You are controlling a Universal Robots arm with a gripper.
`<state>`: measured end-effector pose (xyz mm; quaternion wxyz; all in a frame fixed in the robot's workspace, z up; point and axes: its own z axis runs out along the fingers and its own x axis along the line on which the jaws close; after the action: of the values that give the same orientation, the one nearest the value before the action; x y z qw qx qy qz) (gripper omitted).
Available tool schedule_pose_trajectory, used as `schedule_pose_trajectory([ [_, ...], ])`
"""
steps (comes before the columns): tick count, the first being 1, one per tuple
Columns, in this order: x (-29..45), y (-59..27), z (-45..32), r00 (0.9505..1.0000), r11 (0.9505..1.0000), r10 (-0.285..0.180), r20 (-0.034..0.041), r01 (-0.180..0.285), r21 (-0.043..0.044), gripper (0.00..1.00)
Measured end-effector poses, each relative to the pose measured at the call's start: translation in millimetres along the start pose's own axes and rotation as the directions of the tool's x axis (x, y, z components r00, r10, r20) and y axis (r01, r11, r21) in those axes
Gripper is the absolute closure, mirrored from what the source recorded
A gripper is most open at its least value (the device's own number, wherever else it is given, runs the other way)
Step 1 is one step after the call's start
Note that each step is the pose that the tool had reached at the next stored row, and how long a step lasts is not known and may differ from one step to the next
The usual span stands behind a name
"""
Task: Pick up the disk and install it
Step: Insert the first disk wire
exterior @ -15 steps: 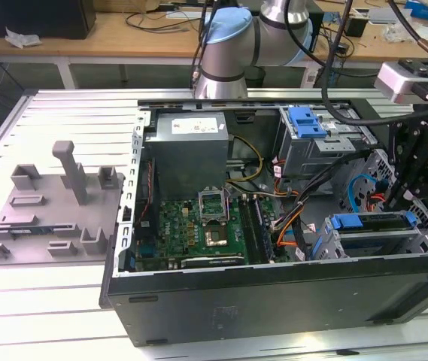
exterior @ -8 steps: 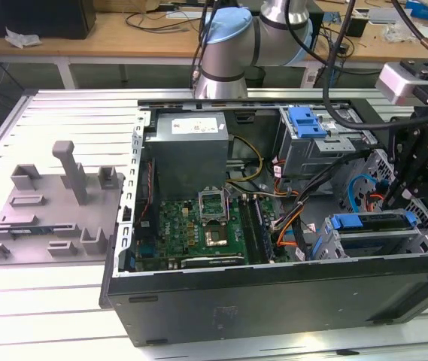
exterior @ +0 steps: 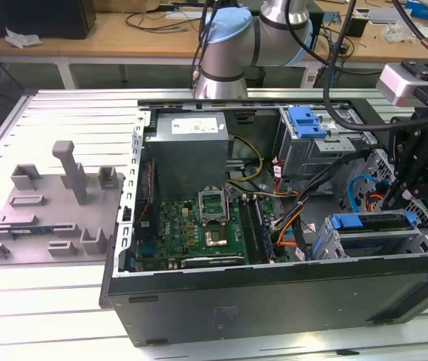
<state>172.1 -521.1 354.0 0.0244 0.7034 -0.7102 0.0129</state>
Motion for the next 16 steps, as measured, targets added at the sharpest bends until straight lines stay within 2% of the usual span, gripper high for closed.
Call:
schedule_pose_trajectory([
  [4,0.1,0.0,0.0,1.0000,1.0000,0.000,0.0000,0.000,0.0000,0.84],
  [8,1.2,0.0,0.1,1.0000,1.0000,0.000,0.0032,0.000,0.0000,0.84],
  [12,4.2,-0.1,0.2,0.9999,1.0000,0.000,0.0131,0.000,-0.0002,0.84],
  [16,7.4,-0.2,0.4,0.9996,1.0000,0.000,0.0286,0.000,-0.0003,0.84],
])
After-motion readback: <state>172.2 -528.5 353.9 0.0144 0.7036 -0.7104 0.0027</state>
